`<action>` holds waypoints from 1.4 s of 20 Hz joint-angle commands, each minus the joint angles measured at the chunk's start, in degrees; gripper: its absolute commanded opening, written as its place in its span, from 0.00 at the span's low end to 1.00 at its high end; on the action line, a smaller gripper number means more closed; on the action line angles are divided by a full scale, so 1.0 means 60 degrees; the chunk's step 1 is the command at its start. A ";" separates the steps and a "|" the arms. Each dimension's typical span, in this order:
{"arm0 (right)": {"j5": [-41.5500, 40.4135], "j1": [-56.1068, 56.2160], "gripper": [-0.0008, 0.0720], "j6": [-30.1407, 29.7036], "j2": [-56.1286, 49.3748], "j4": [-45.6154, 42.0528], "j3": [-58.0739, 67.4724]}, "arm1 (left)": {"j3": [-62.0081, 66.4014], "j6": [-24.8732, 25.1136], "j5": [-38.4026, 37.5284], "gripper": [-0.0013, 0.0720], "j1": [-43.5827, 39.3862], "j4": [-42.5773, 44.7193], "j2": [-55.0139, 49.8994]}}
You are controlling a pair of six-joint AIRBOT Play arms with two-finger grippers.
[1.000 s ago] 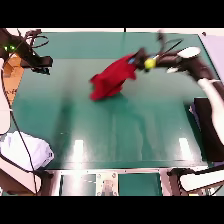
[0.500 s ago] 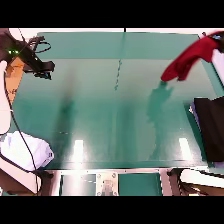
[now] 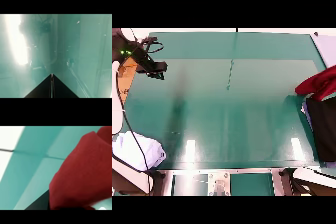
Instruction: Fold the shirts.
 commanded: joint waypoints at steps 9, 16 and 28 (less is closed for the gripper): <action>0.1847 -0.4605 0.04 0.0816 0.3111 -0.2659 -0.4648 | 0.0000 0.0080 -0.0055 0.05 -0.0040 -0.0561 0.0007; 0.0532 -0.5209 0.89 0.0157 0.3402 -0.4954 -0.7377 | 0.0000 0.0084 0.0025 0.05 -0.0084 -0.1035 0.0007; -0.1147 0.0845 0.04 -0.0641 0.3333 -0.1541 -0.4339 | -0.0106 0.0324 -0.0022 0.05 -0.0087 -0.1716 0.0772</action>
